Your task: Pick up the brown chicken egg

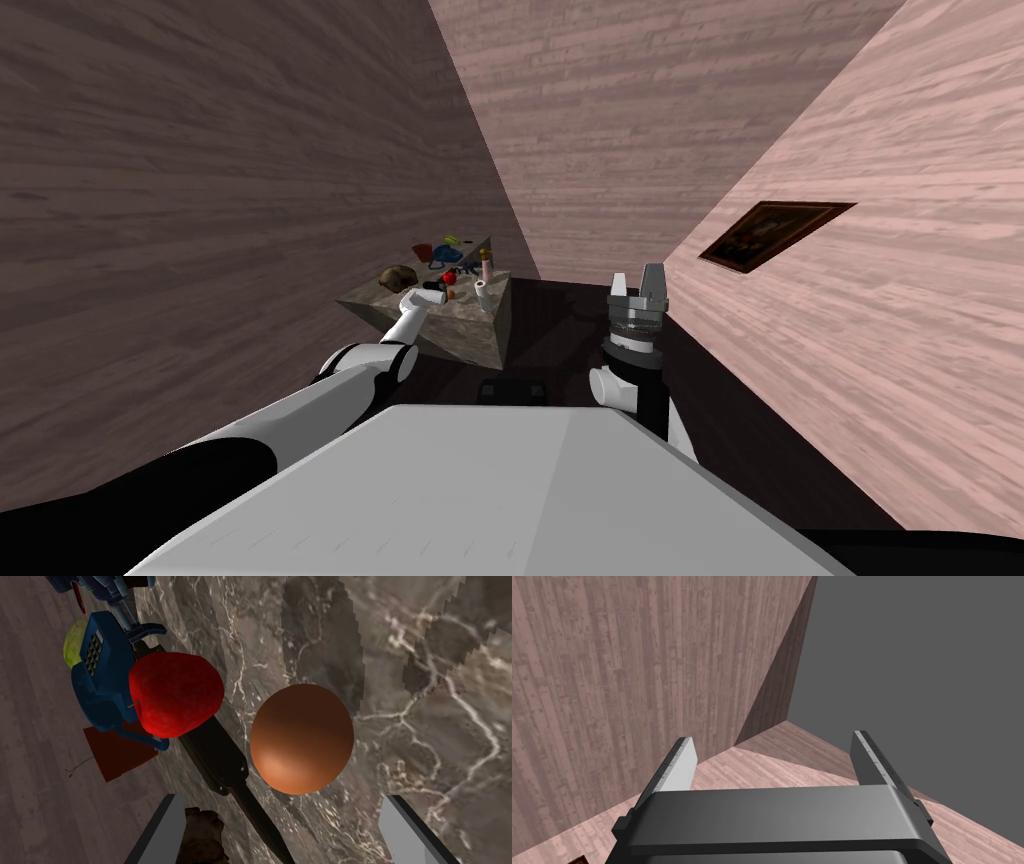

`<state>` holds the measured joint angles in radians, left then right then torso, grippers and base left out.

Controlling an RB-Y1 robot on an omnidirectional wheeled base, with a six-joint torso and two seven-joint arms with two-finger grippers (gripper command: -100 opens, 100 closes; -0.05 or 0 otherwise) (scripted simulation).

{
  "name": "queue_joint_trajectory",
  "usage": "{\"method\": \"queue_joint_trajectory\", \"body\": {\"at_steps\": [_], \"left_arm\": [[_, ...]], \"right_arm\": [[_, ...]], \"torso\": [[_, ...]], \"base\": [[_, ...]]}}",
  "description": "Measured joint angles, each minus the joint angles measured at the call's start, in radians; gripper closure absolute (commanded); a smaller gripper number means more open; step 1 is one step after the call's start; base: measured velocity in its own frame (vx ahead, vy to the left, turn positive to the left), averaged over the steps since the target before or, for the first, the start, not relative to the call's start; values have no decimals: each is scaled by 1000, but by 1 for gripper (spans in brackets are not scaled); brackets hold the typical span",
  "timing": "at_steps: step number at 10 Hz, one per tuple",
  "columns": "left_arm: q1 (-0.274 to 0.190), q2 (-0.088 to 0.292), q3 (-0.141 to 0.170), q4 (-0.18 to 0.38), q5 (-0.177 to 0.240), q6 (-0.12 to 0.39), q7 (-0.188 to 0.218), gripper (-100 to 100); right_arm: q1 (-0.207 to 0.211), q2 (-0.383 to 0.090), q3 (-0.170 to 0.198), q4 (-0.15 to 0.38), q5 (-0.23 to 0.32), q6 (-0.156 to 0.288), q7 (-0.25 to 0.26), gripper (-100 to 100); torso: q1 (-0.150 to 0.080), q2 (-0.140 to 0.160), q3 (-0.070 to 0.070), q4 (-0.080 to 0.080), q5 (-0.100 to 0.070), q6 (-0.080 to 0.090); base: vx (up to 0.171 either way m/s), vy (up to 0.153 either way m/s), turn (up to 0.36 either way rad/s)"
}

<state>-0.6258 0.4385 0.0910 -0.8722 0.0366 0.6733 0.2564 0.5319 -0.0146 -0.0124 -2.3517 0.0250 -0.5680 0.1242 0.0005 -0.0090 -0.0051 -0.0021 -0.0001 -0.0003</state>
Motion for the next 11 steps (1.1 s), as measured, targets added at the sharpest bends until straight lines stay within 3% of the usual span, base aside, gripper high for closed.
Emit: {"method": "queue_joint_trajectory", "body": {"at_steps": [1,2,11], "left_arm": [[-1,-1,0,3,1,3,0,0],[-1,-1,0,3,1,3,0,-100],[-83,54,-86,206,230,-136,-174,-100]], "right_arm": [[0,0,0,0,0,0,0,0],[0,0,0,0,0,0,0,0],[0,0,0,0,0,0,0,0]], "torso": [[0,3,2,1,0,0],[0,6,3,1,0,0],[-4,6,3,1,-1,0]], "base": [[10,1,2],[27,-30,92],[39,-54,82]]}}
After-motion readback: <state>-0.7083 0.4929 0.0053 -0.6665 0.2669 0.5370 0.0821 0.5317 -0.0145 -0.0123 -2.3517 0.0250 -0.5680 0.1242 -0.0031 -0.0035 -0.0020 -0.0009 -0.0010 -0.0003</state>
